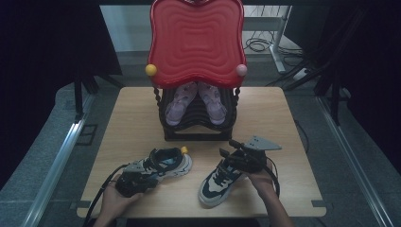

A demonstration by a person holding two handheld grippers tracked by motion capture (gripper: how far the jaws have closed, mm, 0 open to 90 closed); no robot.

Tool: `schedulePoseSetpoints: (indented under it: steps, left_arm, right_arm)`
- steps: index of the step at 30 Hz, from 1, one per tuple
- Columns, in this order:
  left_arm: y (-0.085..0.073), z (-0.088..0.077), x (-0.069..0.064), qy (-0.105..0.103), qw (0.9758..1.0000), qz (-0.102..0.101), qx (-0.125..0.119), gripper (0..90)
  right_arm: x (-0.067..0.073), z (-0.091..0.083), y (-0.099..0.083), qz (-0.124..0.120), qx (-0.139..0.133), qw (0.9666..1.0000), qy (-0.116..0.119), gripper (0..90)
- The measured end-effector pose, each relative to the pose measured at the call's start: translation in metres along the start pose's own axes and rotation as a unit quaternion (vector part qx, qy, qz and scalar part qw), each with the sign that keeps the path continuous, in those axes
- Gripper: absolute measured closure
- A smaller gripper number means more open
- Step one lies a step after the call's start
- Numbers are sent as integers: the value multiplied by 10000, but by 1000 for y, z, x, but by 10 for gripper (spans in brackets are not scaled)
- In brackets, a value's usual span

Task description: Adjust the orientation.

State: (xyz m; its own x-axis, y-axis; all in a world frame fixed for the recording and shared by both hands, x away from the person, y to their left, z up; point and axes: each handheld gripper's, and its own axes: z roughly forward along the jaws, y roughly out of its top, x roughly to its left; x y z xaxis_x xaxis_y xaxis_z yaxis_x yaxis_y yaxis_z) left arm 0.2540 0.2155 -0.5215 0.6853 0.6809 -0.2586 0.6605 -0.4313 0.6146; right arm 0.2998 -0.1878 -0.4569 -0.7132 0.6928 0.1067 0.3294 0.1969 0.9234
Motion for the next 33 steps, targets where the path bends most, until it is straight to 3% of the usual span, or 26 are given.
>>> schedulePoseSetpoints:
  steps: [12, 20, 27, 33]
  left_arm:
    - [-1, -14, 24, 236, 9990, -308, -220, 896]
    - [5, -15, 32, 465, 9981, -340, -215, 895]
    - [8, -15, 39, 492, 9973, -472, -286, 895]
    - [8, -19, 39, 488, 9971, -427, -392, 896]
  right_arm:
    - [1, 2, 0, 1, 35, 10000, 12, 456]
    - [1, 3, 0, 25, 39, 10000, -27, 456]
    - [1, 2, 0, 45, 33, 10000, -41, 457]
    - [0, 2, 0, 60, 43, 10000, -50, 457]
